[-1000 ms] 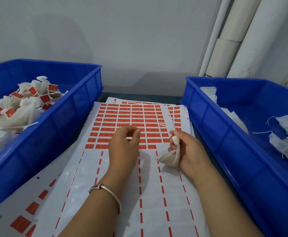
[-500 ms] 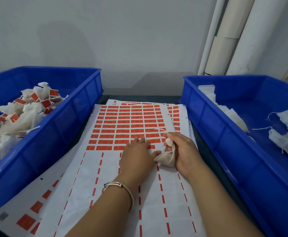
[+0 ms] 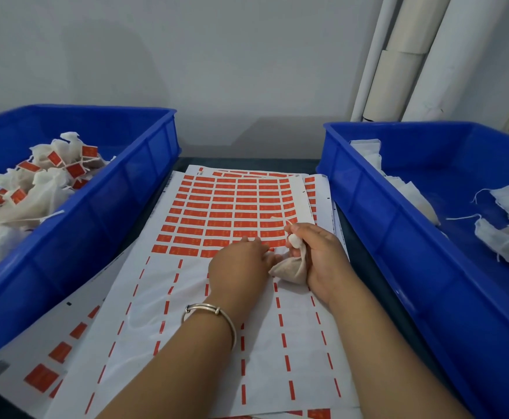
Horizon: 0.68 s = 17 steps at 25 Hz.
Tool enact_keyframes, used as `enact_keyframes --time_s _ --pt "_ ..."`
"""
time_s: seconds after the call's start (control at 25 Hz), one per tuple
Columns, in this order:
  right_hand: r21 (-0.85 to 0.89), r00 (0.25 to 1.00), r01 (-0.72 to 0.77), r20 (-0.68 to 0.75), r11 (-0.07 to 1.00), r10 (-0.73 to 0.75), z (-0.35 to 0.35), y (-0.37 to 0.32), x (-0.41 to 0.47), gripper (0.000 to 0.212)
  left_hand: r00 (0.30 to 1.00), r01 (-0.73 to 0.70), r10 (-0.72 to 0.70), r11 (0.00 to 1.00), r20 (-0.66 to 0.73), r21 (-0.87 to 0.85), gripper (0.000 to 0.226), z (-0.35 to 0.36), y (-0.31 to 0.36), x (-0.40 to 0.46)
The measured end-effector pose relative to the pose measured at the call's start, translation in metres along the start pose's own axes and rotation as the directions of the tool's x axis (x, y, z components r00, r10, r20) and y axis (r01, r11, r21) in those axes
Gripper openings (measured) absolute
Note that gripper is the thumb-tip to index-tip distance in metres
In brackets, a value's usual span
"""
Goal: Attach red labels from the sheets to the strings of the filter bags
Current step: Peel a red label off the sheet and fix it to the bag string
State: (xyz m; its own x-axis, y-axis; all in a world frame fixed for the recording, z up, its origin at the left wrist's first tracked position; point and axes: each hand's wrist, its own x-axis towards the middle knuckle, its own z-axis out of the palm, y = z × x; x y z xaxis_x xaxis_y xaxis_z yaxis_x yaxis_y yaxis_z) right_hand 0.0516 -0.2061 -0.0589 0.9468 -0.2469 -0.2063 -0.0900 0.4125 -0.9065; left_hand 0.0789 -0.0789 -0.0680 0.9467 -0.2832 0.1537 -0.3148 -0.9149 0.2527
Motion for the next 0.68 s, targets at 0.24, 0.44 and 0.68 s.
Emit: enact_keyframes --time_s 0.24,0.44,0.68 --pt "0.025 0.999 0.014 0.036 1.000 -0.015 -0.003 0.001 0.004 0.014 0.999 -0.026 0.023 0.998 -0.043 -0.065 0.026 0.000 -0.004 0.001" --pt "0.036 0.999 0.007 0.031 0.999 -0.008 -0.004 0.001 0.005 0.014 0.999 -0.008 0.008 1.000 0.049 0.005 0.026 0.000 -0.003 0.012" --pt "0.026 1.000 0.015 0.011 1.000 -0.016 -0.004 0.001 0.006 0.013 0.989 -0.146 0.145 0.986 -0.029 -0.082 0.026 -0.002 -0.015 0.011"
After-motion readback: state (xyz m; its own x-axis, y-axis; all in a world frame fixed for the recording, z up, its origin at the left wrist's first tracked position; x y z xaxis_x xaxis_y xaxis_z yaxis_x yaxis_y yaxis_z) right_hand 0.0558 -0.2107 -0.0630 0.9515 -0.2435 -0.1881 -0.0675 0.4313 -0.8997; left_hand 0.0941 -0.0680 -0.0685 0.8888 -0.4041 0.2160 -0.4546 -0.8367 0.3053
